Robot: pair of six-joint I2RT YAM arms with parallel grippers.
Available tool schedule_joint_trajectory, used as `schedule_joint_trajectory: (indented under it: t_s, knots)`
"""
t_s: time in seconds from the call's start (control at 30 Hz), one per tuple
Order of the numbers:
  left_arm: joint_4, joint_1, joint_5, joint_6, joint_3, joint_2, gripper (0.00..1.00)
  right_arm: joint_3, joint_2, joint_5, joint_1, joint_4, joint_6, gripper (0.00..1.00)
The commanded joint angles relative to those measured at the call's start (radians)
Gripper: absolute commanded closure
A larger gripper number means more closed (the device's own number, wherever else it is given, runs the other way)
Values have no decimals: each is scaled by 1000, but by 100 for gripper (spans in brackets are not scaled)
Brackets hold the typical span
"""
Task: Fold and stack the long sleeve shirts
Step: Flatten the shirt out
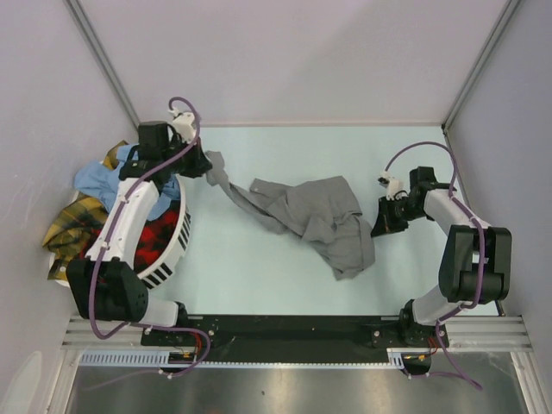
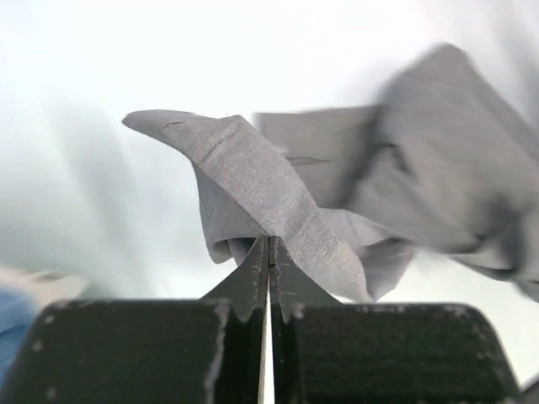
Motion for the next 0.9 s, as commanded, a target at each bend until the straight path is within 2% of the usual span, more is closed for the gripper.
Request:
schedule_joint_trajectory:
  t_s: [0.0,0.2,0.23,0.27,0.3,0.37,0.4,0.43,0.47,0.53,0.67,0.7,0.8,0.87]
  knots:
    - [-8,34,-24,78,37,-83,100,20,4,90,-47,-82,-149,100]
    - [-8,57,42,160,-42,-172,100,34,5,141,-88,-168,-307,100]
    - [-3,55,65,161,-32,-176,100,47,8,123,-88,-203,-319,95]
    - [6,57,83,146,-19,-178,100,64,13,106,-90,-221,-328,84]
    - [18,57,105,134,19,-178,100,83,11,83,-91,-238,-341,65]
    - [32,55,126,112,64,-169,100,147,-2,17,-91,-251,-329,47]
    - [32,55,139,108,104,-163,100,172,-8,-12,-91,-252,-324,22]
    - [30,55,143,103,119,-160,100,216,-24,-64,-90,-252,-310,14]
    - [29,55,145,100,129,-149,100,241,-30,-88,-75,-248,-302,12]
    - [29,55,156,100,138,-143,100,285,-53,-152,-46,-235,-272,0]
    - [29,49,168,91,113,-132,100,314,-61,-165,120,-196,-178,0]
    - [30,49,174,89,101,-129,100,310,-55,-152,207,-171,-158,1]
    - [41,45,182,88,78,-138,100,272,-22,-79,347,-89,-83,0]
    - [46,43,183,92,64,-147,100,258,14,-39,399,-47,-45,0]
